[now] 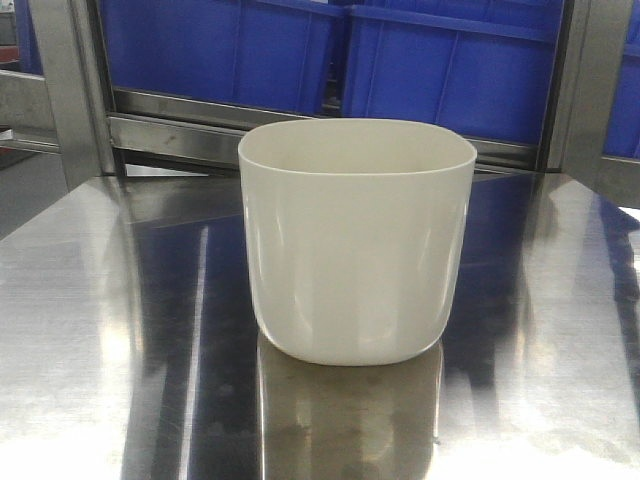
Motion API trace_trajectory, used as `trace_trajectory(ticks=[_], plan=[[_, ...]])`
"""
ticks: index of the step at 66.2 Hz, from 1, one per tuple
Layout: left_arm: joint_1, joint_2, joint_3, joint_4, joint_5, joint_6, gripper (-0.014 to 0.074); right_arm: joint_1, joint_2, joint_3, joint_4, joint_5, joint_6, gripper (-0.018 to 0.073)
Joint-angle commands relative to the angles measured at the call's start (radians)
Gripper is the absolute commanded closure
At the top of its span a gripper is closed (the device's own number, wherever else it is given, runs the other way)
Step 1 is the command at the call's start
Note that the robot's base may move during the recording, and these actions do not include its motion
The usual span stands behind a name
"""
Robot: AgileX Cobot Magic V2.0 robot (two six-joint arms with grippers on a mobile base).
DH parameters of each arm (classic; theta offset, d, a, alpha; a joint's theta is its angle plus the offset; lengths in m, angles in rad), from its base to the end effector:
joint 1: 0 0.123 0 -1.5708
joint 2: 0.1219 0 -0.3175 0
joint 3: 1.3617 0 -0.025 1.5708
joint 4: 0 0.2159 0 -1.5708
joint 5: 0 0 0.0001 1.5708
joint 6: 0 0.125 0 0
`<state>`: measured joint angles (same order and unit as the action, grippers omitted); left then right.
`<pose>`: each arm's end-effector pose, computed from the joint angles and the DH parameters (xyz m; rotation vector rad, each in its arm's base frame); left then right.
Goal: Move white bin to right shelf second layer
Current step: 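Lower the right gripper toward the rim of the white bin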
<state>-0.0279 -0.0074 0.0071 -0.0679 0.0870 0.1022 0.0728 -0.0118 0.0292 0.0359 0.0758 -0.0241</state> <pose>0.0224 -0.0014 0.2030 0.0537 1.5692 0.0006 0.0230 0.0020 0.1970 -0.0503 1.5764 0.0684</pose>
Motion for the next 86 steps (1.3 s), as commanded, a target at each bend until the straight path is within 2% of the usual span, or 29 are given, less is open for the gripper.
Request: trace_trajectory(ticks=[1,51,68,86], plan=[[-0.003,-0.017,0.037,-0.006,-0.087,-0.003,0.0512,0.001,-0.019,-0.015,-0.008,-0.092,-0.002,0.0491],[-0.003,-0.017,0.037,-0.006,-0.087,-0.003,0.0512,0.001,-0.018,-0.027,-0.008,-0.076,-0.003,0.0491],[-0.003,-0.017,0.037,-0.006,-0.087,-0.003,0.0512,0.001,0.083,-0.152,-0.027,-0.017,-0.005,0.0491],[-0.003,-0.017,0.037,-0.006,-0.087,-0.003,0.0512,0.001,0.309,-0.366,-0.044,-0.011,-0.001,0.0491]])
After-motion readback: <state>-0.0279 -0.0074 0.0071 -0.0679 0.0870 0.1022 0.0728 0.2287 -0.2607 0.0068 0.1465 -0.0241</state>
